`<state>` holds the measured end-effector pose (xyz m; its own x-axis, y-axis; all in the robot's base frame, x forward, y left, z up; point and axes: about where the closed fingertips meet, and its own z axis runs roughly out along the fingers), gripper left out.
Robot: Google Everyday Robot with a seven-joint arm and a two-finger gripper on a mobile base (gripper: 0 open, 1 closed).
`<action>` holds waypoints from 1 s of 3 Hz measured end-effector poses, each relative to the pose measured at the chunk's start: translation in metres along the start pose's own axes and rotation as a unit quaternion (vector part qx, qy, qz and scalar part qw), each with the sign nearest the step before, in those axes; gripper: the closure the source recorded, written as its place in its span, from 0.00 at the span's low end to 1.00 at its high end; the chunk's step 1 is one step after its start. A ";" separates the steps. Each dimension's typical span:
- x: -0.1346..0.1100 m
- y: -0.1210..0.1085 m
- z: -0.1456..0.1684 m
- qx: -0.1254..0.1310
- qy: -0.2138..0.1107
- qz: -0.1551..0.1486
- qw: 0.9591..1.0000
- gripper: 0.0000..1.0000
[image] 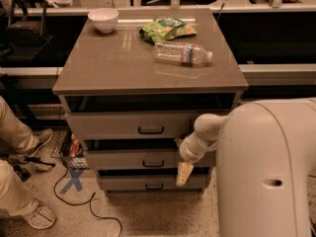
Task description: Open middle drawer
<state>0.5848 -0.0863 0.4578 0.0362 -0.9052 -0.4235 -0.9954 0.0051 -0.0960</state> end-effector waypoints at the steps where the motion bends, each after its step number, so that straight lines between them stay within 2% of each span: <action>1: 0.002 -0.002 0.018 -0.016 0.002 0.006 1.000 0.00; 2: 0.012 0.003 0.035 -0.031 0.006 0.024 0.999 0.18; 3: 0.027 0.011 0.035 -0.029 0.015 0.044 0.999 0.49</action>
Offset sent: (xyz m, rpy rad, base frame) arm -0.0017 -0.0006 -0.0587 -0.0178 0.1229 -0.0496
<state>0.5781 -0.0962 0.4141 -0.0529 -0.9145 -0.4010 -0.9981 0.0607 -0.0068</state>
